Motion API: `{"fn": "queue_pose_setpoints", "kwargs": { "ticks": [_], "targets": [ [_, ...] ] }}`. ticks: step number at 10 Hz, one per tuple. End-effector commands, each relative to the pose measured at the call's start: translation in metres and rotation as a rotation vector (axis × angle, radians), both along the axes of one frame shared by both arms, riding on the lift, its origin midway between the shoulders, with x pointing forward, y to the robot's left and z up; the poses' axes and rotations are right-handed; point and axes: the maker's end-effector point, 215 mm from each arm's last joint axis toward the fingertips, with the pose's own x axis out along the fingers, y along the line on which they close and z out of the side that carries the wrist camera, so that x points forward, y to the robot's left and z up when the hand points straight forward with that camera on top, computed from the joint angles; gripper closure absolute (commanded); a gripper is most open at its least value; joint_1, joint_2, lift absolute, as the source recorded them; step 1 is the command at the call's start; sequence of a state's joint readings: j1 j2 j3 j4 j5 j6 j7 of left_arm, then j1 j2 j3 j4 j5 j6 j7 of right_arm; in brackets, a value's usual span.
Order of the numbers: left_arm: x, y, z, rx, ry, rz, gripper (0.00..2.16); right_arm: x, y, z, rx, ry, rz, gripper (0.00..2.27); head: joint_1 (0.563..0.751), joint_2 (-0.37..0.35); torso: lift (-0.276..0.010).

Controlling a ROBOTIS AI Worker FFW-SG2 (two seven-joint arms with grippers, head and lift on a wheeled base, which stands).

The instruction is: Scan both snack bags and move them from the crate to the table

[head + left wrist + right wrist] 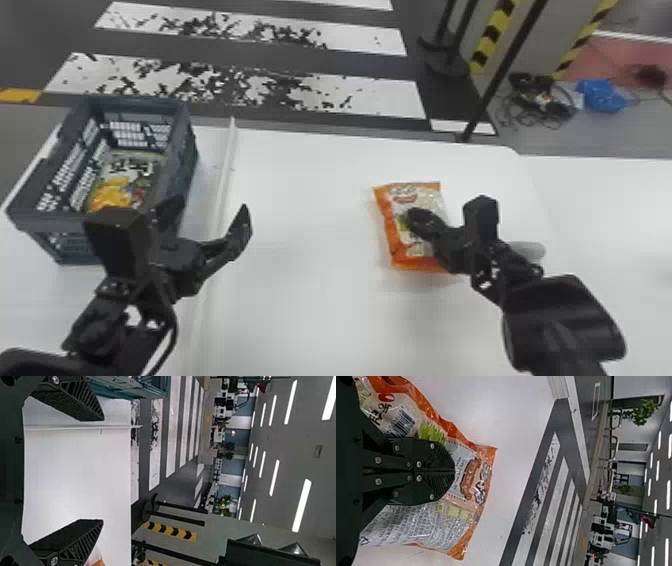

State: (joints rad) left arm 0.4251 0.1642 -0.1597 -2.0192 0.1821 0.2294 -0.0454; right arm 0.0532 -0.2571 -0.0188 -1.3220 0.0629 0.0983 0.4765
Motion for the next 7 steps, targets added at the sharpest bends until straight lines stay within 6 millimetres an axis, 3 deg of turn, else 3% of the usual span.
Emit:
{"fn": "queue_pose_setpoints", "kwargs": {
  "ticks": [1, 3, 6, 7],
  "targets": [
    [0.0, 0.0, 0.0, 0.001, 0.0, 0.0, 0.08, -0.002, -0.002, 0.003, 0.003, -0.007, 0.004, 2.26, 0.695, -0.148, -0.088],
    [0.0, -0.001, 0.001, -0.001, -0.003, 0.001, 0.08, -0.004, 0.016, 0.031, 0.028, -0.062, 0.027, 2.19, 0.695, -0.151, -0.088],
    [-0.002, -0.001, 0.003, -0.002, -0.007, 0.002, 0.08, -0.01, 0.031, 0.098, 0.149, -0.157, 0.013, 1.04, 0.695, -0.126, -0.088],
    [-0.001, 0.001, 0.006, 0.0, -0.012, 0.004, 0.08, -0.017, 0.029, 0.109, 0.168, -0.158, 0.004, 0.55, 0.695, -0.12, -0.088]
  ]
}}
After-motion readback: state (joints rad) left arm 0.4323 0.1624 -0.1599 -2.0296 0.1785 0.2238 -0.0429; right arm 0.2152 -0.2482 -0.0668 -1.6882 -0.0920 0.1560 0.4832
